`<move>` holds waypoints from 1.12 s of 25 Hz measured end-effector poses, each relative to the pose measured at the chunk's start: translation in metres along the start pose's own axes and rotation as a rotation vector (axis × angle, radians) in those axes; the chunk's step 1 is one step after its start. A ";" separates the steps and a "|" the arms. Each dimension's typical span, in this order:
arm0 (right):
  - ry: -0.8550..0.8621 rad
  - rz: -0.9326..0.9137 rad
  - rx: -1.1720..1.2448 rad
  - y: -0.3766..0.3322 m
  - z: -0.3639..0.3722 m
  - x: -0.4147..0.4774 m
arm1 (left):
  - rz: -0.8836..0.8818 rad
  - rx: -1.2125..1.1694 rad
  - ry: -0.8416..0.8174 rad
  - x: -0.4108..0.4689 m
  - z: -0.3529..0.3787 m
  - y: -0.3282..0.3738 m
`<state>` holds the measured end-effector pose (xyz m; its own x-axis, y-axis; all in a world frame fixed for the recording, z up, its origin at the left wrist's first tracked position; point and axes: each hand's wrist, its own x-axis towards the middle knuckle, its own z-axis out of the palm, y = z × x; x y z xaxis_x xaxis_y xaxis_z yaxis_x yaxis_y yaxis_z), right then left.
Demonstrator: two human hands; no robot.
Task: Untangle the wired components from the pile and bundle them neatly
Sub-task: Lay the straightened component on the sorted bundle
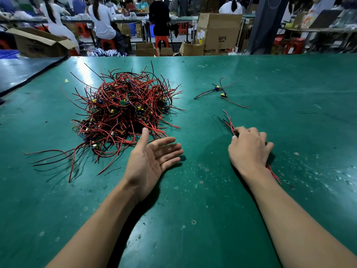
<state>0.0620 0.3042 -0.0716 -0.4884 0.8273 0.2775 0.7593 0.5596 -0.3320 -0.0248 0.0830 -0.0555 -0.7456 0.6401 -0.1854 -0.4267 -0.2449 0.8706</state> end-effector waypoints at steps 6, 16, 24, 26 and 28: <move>0.113 -0.113 0.088 -0.003 -0.006 -0.004 | -0.007 -0.009 -0.002 0.000 0.000 0.001; -0.110 -0.299 0.320 -0.027 0.017 -0.019 | -0.016 0.001 0.010 -0.001 0.000 0.001; -0.074 -0.197 0.221 -0.011 0.013 -0.008 | -0.033 -0.016 0.018 -0.002 0.004 0.002; -0.093 -0.290 0.235 -0.021 0.014 -0.019 | -0.041 -0.033 0.032 -0.001 0.005 0.003; -0.124 -0.418 0.285 -0.035 0.014 -0.031 | -0.053 -0.067 0.056 0.000 0.006 0.004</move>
<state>0.0443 0.2596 -0.0810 -0.7850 0.5204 0.3361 0.3497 0.8201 -0.4530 -0.0237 0.0864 -0.0488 -0.7481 0.6118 -0.2570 -0.4978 -0.2613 0.8270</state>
